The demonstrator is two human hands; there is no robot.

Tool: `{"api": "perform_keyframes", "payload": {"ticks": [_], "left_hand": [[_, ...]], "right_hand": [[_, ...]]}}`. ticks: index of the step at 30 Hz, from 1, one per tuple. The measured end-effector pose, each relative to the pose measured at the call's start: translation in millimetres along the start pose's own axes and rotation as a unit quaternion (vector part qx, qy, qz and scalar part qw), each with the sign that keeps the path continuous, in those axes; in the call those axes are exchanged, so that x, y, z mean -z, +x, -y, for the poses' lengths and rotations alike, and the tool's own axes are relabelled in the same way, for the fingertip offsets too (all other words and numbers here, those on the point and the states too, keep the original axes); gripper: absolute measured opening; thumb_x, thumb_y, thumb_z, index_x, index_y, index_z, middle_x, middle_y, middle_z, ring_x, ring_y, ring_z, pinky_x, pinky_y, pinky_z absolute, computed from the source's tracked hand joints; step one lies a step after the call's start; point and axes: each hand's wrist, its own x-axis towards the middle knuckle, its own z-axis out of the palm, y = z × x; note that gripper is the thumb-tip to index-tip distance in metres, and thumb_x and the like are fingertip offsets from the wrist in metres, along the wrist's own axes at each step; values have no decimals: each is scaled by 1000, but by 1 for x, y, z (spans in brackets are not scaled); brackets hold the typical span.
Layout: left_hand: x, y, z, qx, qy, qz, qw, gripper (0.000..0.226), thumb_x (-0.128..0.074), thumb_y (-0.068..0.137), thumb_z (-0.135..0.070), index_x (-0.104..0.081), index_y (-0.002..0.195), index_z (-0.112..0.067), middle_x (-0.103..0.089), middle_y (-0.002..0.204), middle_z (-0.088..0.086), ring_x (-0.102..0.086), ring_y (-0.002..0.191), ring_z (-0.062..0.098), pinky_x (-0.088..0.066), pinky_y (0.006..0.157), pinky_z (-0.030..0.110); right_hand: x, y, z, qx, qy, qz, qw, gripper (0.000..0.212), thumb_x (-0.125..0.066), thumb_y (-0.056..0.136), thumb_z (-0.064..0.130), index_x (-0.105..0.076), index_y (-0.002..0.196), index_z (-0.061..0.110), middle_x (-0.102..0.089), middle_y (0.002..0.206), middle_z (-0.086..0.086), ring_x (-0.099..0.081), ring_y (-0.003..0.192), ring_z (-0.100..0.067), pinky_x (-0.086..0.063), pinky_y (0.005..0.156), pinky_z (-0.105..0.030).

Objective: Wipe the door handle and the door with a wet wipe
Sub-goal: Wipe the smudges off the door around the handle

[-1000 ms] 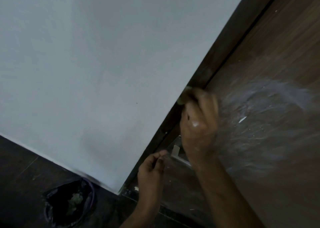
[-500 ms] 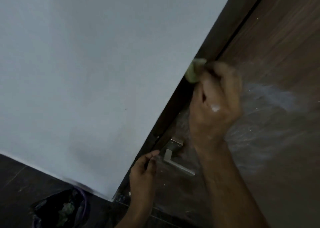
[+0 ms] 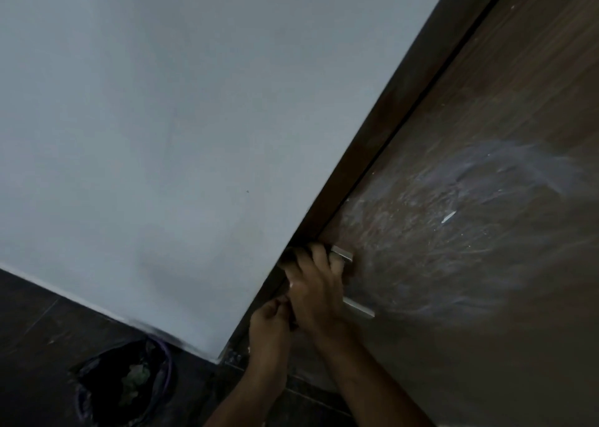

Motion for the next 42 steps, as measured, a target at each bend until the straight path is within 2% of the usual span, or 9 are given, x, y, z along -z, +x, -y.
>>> {"api": "perform_keyframes", "payload": {"ticks": [3, 5, 11, 20, 26, 28, 30, 36, 42], "left_hand": [[-2, 3, -3, 2, -4, -4, 1000, 26, -51, 99, -7, -73, 87, -4, -73, 89, 23, -63, 71, 22, -49, 63, 29], [-1, 3, -6, -2, -11, -6, 1000, 27, -50, 99, -5, -74, 88, -6, -74, 89, 20, -67, 73, 21, -52, 66, 30], [-1, 5, -9, -28, -19, -38, 999, 27, -47, 99, -4, -71, 88, -9, -72, 80, 5, -67, 59, -1, -47, 48, 9], [-13, -19, -24, -147, -51, 4, 988, 28, -54, 98, -6, -75, 106, -22, -77, 98, -7, -71, 89, 0, -52, 71, 9], [-17, -31, -38, -281, 83, 15, 956, 35, -61, 95, -7, -69, 121, -29, -70, 112, -16, -63, 103, -8, -44, 83, 3], [-17, -30, -39, -319, 134, 13, 938, 39, -61, 92, -1, -69, 121, -26, -69, 115, -15, -61, 106, -8, -41, 85, 1], [-18, -29, -40, -339, 167, 19, 926, 47, -59, 88, 8, -70, 122, -23, -68, 119, -12, -60, 111, -5, -40, 88, 2], [-22, -25, -40, -363, 228, 14, 903, 59, -55, 82, 16, -69, 124, -23, -63, 123, -3, -58, 111, 5, -35, 93, 0], [-24, -32, -47, -414, 196, -3, 889, 62, -58, 83, 14, -66, 127, -30, -60, 124, -5, -58, 112, 6, -41, 92, 4]], "right_hand": [[8, 15, -7, -71, 6, -109, 992, 15, -53, 97, 18, -66, 94, 24, -65, 102, 6, -54, 105, -22, -31, 84, -41], [9, 20, -7, -76, 10, -122, 989, 15, -54, 94, 16, -65, 88, 23, -66, 101, 6, -54, 103, -23, -31, 84, -41], [7, 5, 7, -1, -27, 86, 996, 32, -44, 78, 27, -75, 73, 25, -70, 85, 6, -44, 105, -23, -31, 84, -42], [61, 23, -55, -119, 95, -222, 963, 18, -60, 98, 3, -75, 96, 14, -63, 96, -7, -55, 86, -21, -45, 76, -30], [36, -18, -50, -47, 114, -53, 991, 24, -63, 97, 6, -69, 119, 4, -62, 118, -15, -55, 106, -27, -52, 86, -36], [34, -21, -48, -100, 127, -50, 986, 26, -51, 103, 10, -68, 121, 6, -62, 120, -14, -53, 111, -22, -49, 94, -32], [38, -18, -40, -113, 127, -60, 984, 32, -43, 105, 13, -66, 123, 2, -60, 122, -17, -53, 111, -25, -47, 96, -32], [44, -15, -46, -86, 156, -69, 982, 23, -62, 98, 4, -68, 116, -7, -64, 119, -19, -56, 114, -25, -51, 95, -34], [65, 23, -69, -78, 139, -239, 958, 13, -65, 93, -6, -70, 105, -6, -62, 114, -16, -58, 107, -27, -46, 100, -29]]}}
